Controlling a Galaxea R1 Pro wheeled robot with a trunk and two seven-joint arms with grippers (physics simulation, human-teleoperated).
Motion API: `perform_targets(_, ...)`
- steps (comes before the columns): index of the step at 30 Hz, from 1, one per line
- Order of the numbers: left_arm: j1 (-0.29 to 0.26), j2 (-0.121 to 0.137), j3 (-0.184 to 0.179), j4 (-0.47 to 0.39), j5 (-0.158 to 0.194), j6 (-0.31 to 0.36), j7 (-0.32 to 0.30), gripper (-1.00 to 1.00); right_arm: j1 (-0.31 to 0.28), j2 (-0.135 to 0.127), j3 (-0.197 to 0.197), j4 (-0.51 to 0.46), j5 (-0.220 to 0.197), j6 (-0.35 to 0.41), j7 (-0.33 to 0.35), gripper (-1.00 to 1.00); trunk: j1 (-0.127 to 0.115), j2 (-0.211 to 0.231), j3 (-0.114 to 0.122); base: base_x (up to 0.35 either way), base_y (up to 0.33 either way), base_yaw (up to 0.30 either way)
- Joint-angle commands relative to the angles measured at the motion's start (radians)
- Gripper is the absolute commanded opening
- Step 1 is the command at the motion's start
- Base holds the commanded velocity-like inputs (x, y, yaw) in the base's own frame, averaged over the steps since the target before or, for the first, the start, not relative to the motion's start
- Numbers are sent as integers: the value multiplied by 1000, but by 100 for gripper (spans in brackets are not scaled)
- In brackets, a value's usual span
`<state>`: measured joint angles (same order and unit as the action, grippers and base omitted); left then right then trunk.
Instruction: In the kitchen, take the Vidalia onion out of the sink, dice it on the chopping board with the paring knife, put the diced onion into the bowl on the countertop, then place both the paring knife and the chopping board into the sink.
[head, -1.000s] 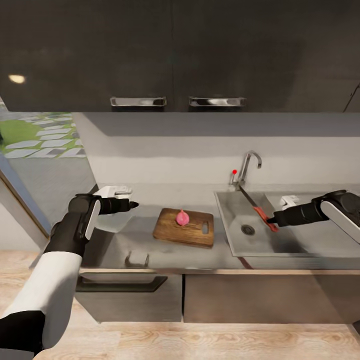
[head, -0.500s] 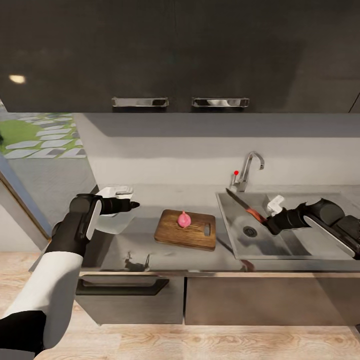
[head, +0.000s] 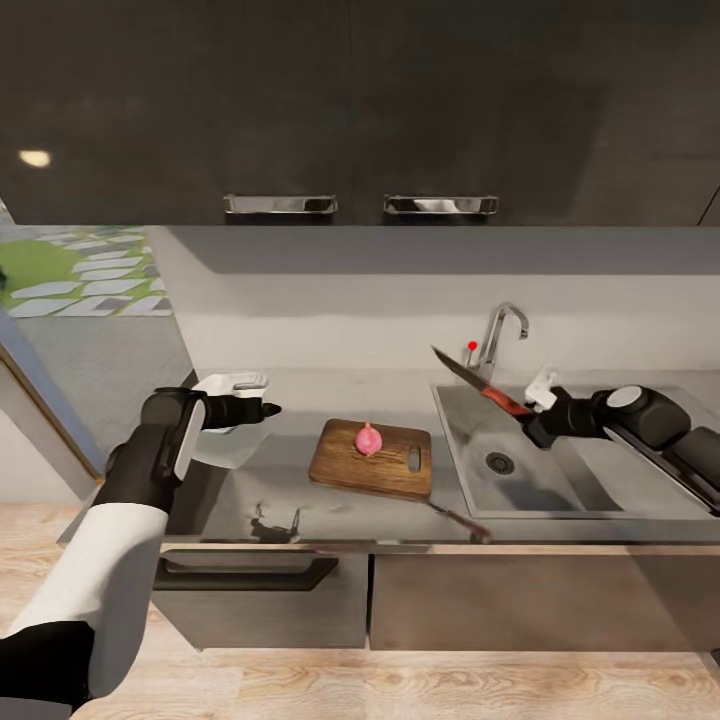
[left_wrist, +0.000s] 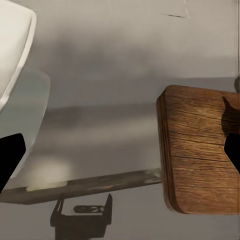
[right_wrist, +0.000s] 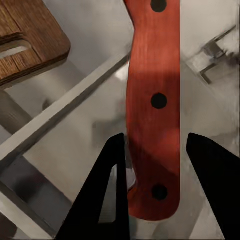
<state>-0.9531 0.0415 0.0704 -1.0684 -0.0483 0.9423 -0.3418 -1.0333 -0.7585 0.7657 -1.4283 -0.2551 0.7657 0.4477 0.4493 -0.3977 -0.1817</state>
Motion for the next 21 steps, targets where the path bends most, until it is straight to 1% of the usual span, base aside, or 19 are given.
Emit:
perform_targets(1, -1, -1, 1, -1, -5, 4, -6, 100, -2, -1, 2, -13, 23, -5, 0, -100, 1, -2, -2, 0, 0, 0)
perform_targets(3, -1, -2, 2, -1, -5, 4, -6, 100, -2, -1, 2, -22, 46, -23, 0, -100, 1, -2, -2, 0, 0, 0)
perform_targets(5, -1, -3, 2, -1, -5, 4, -6, 100, -2, -1, 5, -32, 87, -85, 1, -100, 1, -2, -2, 0, 0, 0)
perform_targets(7, -1, -4, 2, -1, -5, 4, -6, 100, -2, -1, 8, -35, 107, -123, 0, -100, 1, -2, -2, 0, 0, 0)
perform_targets(9, -1, -4, 2, -1, -6, 4, -6, 100, -2, -1, 11, -39, 157, -198, 1, -100, 1, -2, -2, 0, 0, 0)
perform_targets(10, -1, -4, 1, -1, -6, 4, -6, 100, -2, -1, 12, -39, 171, -214, 0, -100, 1, -2, -2, 0, 0, 0)
perform_targets(11, -1, -4, 1, -1, -5, 4, -6, 100, -2, -1, 12, -40, 207, -242, 0, -100, 1, -2, -2, 0, 0, 0)
perform_targets(12, -1, -5, 2, -1, -5, 4, -6, 100, -2, -1, 13, -40, 227, -254, 0, -100, 1, -2, -2, 0, 0, 0)
perform_targets(13, -1, -5, 2, -1, -5, 5, -6, 100, -2, -1, 13, -41, 314, -294, -1, -100, 1, -2, -2, 0, 0, 0)
perform_targets(14, -1, -5, 1, -1, -5, 5, -6, 100, -2, -1, 14, -41, 355, -313, -5, -100, 1, -2, -2, 0, 0, 0)
perform_targets(15, -1, -7, 1, -1, -5, 5, -7, 100, -2, 0, 18, -41, 394, -331, -16, -100, 1, -2, -2, 0, 0, 0)
perform_targets(16, -1, -9, 1, -1, -5, 6, -8, 100, -2, 0, 38, -41, 465, -380, -91, -100, 1, -2, -2, 0, 0, 0)
perform_targets(19, -1, -9, 1, -1, -5, 6, -8, 100, -2, 1, 68, -41, 488, -412, -162, -100, 1, -2, -2, 0, 0, 0)
perform_targets(20, -1, -9, 0, -1, -5, 6, -8, 100, -2, 1, 90, -41, 502, -427, -196, -100, 1, -2, -2, 0, 0, 0)
perform_targets(21, -1, -9, 0, -1, -5, 6, -8, 100, -2, 1, 102, -41, 510, -434, -212, -100, 1, -2, -2, 0, 0, 0)
